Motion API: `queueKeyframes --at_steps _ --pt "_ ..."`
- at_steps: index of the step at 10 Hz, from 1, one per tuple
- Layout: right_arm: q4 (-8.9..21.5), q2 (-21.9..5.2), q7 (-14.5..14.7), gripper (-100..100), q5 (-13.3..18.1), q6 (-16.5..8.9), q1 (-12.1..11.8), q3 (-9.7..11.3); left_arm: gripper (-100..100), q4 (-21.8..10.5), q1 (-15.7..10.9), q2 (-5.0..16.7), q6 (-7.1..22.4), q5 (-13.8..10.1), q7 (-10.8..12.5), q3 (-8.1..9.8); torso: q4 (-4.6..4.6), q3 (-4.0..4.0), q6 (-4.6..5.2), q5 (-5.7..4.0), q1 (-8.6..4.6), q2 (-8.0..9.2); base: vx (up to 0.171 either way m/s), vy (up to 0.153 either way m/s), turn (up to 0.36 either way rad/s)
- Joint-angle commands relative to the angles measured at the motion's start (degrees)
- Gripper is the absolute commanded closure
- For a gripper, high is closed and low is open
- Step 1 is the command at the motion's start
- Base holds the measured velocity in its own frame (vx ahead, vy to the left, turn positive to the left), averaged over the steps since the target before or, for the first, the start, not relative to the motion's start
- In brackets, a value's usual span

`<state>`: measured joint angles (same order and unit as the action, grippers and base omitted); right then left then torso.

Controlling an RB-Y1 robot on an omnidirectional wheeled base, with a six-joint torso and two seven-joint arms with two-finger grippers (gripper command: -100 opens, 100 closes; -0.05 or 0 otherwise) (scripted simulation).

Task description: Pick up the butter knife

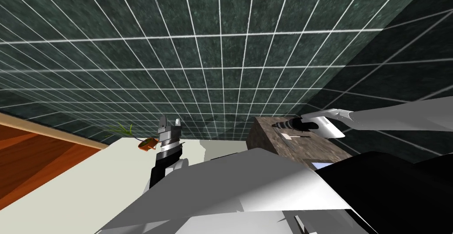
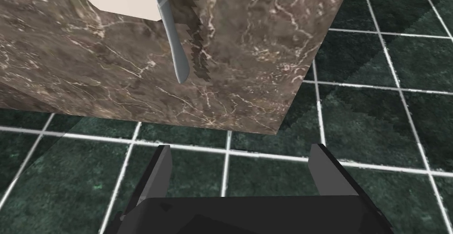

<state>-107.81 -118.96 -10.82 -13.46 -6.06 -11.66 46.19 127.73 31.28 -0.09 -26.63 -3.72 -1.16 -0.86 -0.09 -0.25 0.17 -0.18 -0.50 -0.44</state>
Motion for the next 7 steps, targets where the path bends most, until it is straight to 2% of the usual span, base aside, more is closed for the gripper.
queueKeyframes --at_steps 1,4,5,6,7 --pt "-0.51 0.05 1.46 -100 -0.99 0.97 -1.94 -1.06 0 0.00 0.00 0.00 0.00 0.00 0.00 0.00 0.00 0.00 0.00 0.00 0.00 0.00 0.043 -0.069 -0.051" --pt "-1.35 0.76 2.80 -100 -0.90 2.45 -3.10 -0.14 0 0.00 0.01 0.00 0.00 0.00 0.00 0.00 0.03 0.04 0.06 0.06 0.21 0.04 0.060 -0.069 -0.099" --pt "-2.18 1.66 4.29 -100 -0.77 3.98 -4.42 0.90 0 0.00 0.00 0.00 0.00 0.00 0.00 0.00 0.01 0.02 0.00 0.05 0.17 0.03 0.097 -0.130 -0.169" --pt "-2.18 1.66 4.29 -100 -0.77 3.98 -1.95 2.38 0 0.00 0.01 0.00 0.00 0.00 0.00 0.00 0.01 0.00 0.06 0.03 0.04 -0.03 0.093 -0.104 -0.092" --pt "-2.18 1.66 4.29 -100 -0.77 3.98 -4.37 0.90 0 0.00 0.00 0.00 0.00 0.00 0.00 0.00 -0.01 -0.03 -0.02 0.02 0.10 -0.04 0.039 -0.040 0.019"
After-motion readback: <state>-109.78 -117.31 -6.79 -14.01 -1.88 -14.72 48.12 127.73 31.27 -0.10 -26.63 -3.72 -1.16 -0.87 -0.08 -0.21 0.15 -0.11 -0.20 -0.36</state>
